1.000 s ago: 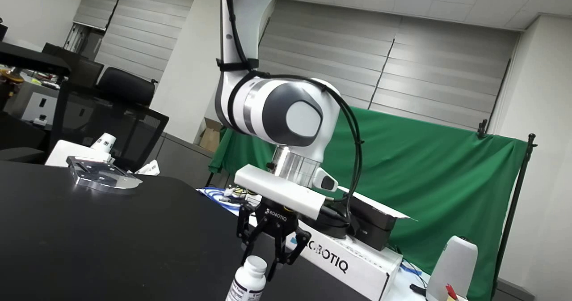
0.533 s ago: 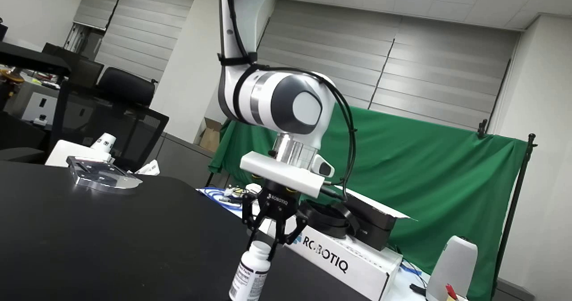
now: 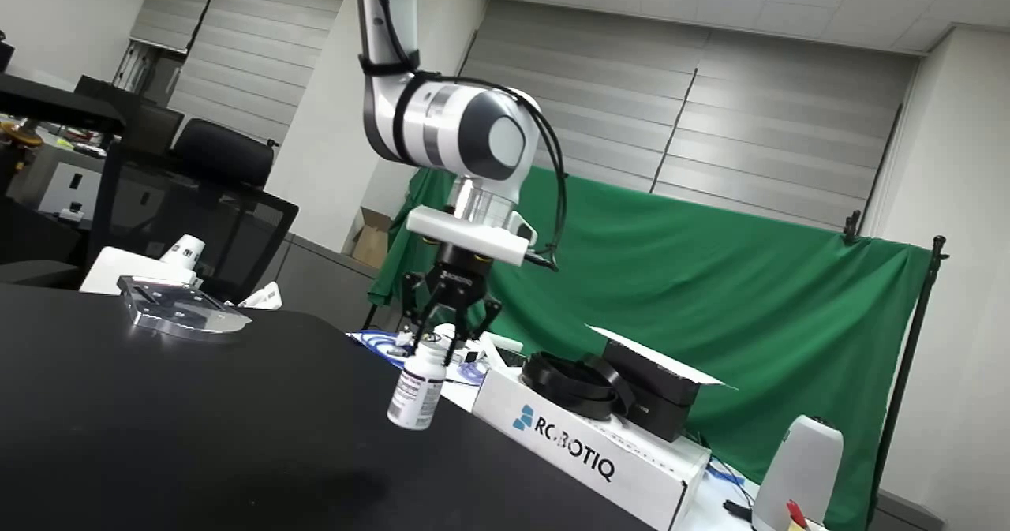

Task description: Move the white bottle forward then move it to the left side of the table

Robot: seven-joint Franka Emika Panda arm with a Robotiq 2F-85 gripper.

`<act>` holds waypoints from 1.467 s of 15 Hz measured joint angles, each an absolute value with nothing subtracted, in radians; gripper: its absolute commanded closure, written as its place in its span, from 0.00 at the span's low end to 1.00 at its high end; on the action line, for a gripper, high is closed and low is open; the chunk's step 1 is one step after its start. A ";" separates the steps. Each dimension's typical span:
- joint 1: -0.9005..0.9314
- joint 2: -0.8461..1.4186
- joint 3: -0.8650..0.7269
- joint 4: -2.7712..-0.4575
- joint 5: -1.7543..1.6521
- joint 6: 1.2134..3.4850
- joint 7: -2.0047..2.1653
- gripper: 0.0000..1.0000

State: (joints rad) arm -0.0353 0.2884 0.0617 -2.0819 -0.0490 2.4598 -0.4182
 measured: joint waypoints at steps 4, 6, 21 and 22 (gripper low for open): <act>0.037 0.284 0.116 -2.088 -0.087 2.463 -0.421 0.81; 0.069 0.282 0.146 -2.095 -0.093 2.464 -0.422 0.81; 0.139 0.282 0.313 -2.208 -0.026 2.585 -0.586 0.81; 0.139 0.282 0.314 -2.212 -0.020 2.585 -0.597 0.81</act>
State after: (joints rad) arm 0.1388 0.2820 0.3145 -2.2119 -0.0204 2.5853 -0.5973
